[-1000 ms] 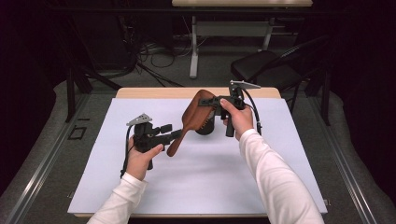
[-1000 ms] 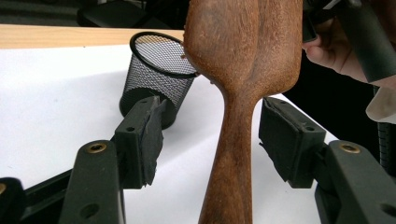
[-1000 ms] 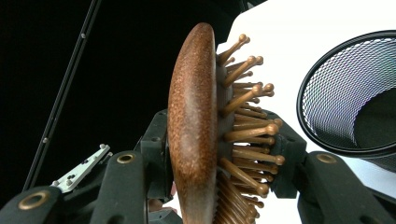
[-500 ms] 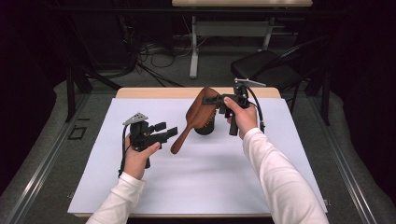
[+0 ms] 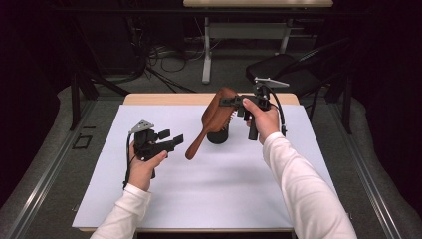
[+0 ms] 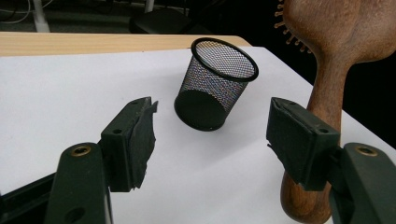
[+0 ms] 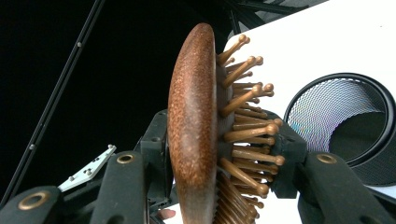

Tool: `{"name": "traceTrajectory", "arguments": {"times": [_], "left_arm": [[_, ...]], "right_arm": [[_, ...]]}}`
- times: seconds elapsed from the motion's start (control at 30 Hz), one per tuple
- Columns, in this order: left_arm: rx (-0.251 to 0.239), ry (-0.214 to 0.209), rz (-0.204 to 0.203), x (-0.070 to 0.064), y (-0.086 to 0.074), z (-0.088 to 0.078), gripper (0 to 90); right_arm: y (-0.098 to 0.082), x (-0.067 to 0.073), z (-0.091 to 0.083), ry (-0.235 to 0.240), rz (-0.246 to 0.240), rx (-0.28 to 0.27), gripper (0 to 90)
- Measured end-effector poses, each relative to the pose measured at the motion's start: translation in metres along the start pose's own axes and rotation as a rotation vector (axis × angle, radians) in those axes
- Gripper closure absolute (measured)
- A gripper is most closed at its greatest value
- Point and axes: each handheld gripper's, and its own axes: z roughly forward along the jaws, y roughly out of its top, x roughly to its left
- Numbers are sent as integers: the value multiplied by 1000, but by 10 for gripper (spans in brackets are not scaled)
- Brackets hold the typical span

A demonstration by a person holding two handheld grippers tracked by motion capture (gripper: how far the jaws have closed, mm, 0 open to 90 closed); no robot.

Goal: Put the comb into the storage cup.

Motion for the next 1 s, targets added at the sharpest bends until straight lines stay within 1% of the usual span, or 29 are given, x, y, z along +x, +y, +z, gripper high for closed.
{"name": "traceTrajectory", "arguments": {"times": [0.27,0.37,0.4,0.43,0.5,0.6,0.63,0.67,0.73,0.83,0.93,1.0], "left_arm": [[12,19,11,0,-1,2,308],[14,14,2,1,-2,3,282],[13,19,0,1,-2,3,262],[13,20,-4,1,-2,3,262],[8,14,-21,2,-2,3,246],[9,16,-31,3,-2,4,193],[8,19,-34,4,-2,4,191],[5,22,-40,4,-3,4,188],[0,20,-51,4,-2,4,160],[-4,28,-49,5,-2,4,145],[-10,23,-65,5,-2,4,107],[-13,27,-58,5,-2,4,80]], "right_arm": [[3,5,-5,-9,-12,-8,512],[3,5,-5,-14,-14,-14,512],[3,5,-6,-14,-16,-14,512],[4,6,-6,-17,-16,-15,512],[4,6,-6,-19,-17,-18,511],[6,7,-7,-22,-20,-24,512],[6,8,-8,-23,-17,-24,512],[7,8,-8,-25,-23,-27,511],[8,9,-9,-30,-27,-32,511],[10,10,-10,-35,-30,-40,511],[11,12,-12,-40,-35,-42,511],[11,12,-12,-45,-40,-44,511]]}}
